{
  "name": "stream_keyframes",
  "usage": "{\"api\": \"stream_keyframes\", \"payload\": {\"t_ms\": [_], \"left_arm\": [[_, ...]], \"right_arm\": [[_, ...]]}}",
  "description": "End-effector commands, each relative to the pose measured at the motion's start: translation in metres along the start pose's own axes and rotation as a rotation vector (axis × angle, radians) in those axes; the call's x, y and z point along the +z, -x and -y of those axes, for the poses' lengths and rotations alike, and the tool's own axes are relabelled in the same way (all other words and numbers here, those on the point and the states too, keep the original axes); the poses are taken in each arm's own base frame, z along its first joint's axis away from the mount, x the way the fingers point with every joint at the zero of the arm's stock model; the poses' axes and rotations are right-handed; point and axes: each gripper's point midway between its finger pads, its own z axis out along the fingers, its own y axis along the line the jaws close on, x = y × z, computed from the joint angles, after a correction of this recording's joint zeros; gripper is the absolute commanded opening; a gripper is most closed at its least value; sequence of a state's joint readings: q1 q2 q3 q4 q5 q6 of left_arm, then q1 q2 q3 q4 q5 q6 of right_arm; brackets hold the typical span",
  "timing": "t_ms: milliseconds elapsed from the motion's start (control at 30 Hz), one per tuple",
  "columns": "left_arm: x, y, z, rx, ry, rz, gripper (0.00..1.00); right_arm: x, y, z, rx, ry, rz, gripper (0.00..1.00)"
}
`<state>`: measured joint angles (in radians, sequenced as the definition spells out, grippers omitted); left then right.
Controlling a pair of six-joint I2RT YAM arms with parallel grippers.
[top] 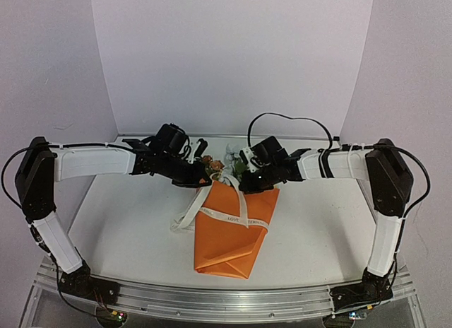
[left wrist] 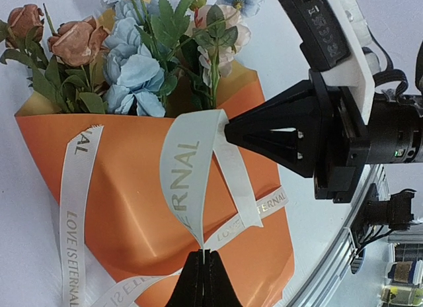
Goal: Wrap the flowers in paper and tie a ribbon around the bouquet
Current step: Cross the ribbon over the folded bouquet.
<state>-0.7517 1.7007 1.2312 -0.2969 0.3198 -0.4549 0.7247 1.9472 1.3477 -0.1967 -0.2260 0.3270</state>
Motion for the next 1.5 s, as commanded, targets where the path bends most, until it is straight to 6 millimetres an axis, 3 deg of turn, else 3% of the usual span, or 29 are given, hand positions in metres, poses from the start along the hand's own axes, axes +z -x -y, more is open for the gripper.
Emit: {"api": "stream_keyframes", "payload": {"t_ms": [0,300,700,1133,1467], "left_arm": [[0.000,0.025,0.013,0.006,-0.036,0.042,0.00],[0.016,0.032,0.020,-0.002,-0.075,0.016,0.00],[0.029,0.034,0.023,-0.020,-0.107,-0.008,0.00],[0.027,0.031,0.023,-0.027,-0.112,-0.007,0.00],[0.030,0.023,0.022,-0.028,-0.115,-0.031,0.00]], "right_arm": [[-0.022,0.047,0.000,-0.038,0.000,0.128,0.00],[-0.026,0.057,0.014,-0.043,-0.013,0.156,0.00],[-0.023,0.049,0.020,-0.039,0.005,0.160,0.00],[-0.027,0.014,0.022,0.067,0.047,0.129,0.00],[-0.036,-0.018,0.002,0.078,0.063,0.077,0.00]]}}
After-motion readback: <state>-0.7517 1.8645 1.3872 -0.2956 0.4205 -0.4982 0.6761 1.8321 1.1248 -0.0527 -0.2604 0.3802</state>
